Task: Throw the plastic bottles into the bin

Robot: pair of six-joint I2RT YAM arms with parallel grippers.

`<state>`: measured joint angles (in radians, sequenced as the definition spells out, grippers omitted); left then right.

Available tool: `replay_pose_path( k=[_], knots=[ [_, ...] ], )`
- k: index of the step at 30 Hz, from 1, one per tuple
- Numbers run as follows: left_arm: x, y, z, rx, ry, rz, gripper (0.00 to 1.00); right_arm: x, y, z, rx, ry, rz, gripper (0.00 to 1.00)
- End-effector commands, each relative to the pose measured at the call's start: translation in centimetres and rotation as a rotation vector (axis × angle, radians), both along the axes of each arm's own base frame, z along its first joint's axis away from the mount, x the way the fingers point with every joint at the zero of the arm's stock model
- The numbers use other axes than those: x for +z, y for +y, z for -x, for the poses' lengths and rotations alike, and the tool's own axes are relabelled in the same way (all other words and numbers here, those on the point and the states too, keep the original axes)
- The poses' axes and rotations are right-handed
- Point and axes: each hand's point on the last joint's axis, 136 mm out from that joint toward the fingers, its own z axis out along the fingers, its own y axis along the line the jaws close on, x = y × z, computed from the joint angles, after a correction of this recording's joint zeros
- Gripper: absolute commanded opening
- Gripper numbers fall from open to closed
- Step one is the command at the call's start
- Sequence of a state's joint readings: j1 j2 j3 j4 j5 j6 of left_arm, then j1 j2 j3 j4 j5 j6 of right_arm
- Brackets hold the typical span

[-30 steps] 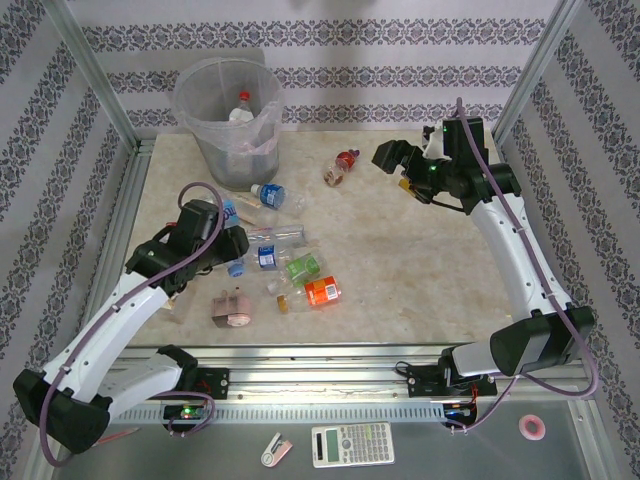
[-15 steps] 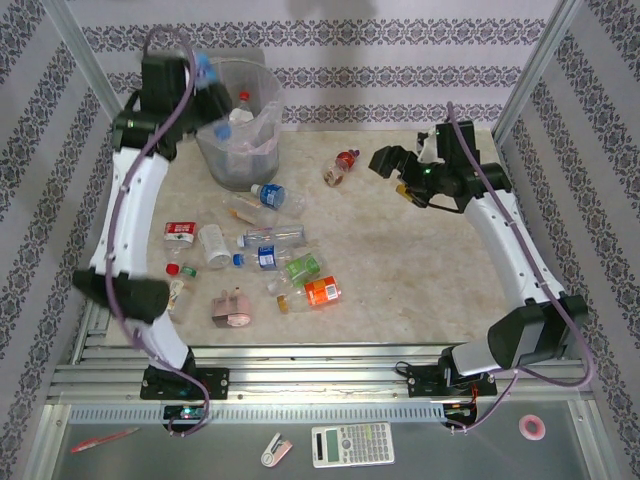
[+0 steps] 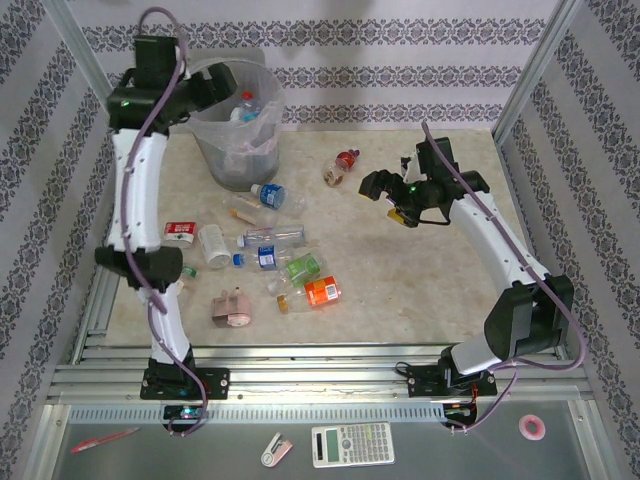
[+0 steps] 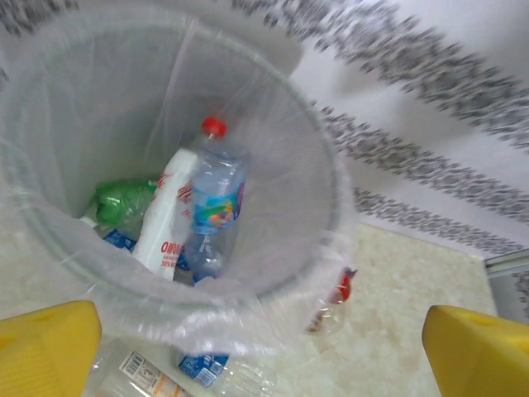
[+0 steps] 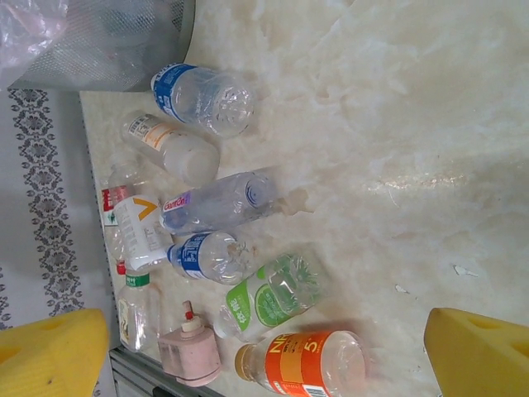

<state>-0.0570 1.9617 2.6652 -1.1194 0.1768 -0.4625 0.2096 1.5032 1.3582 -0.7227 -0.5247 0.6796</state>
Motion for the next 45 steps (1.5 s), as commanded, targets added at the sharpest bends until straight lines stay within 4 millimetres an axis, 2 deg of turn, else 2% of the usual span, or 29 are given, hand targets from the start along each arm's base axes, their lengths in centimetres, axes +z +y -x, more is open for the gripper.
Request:
replay_pose_path(
  k=[1,5,9,16,22,26,32,45],
  knots=[
    [7.6,0.5,6.5,-0.025,-0.188,-0.043,1.0,-0.4,-0.1,-1.6,0.007,-0.01,0.032,0.98],
    [8.8,-1.0,9.9,-0.101,-0.241,-0.023,1.0,-2.0,-0.4,-3.5,-0.015,0.025,0.088,0.98],
    [8.4,-2.2,13.2,-0.163,-0.297,0.01,1.0,-3.4,-0.7,-5.7,-0.044,0.041,0.127,0.98],
    [4.4,-2.9,18.4,-0.208,-0.27,0.063,1.0,-5.3,-0.1,-9.8,-0.07,0.062,0.14,0.98],
    [0.7,-2.8,21.8,-0.227,-0.196,0.037,1.0,-7.4,0.1,-13.0,-0.12,0.101,0.151,0.98],
    [-1.1,-2.6,23.2,-0.234,-0.145,0.005,1.0,-9.1,0.7,-15.1,-0.144,0.124,0.157,0.98],
    [-2.0,-2.8,24.5,-0.266,-0.119,-0.01,1.0,-10.6,2.2,-17.7,-0.137,0.141,0.159,0.98],
    [-3.5,-3.3,24.4,-0.273,-0.066,0.035,1.0,-13.2,4.2,-21.3,-0.168,0.152,0.115,0.98]
  ],
)
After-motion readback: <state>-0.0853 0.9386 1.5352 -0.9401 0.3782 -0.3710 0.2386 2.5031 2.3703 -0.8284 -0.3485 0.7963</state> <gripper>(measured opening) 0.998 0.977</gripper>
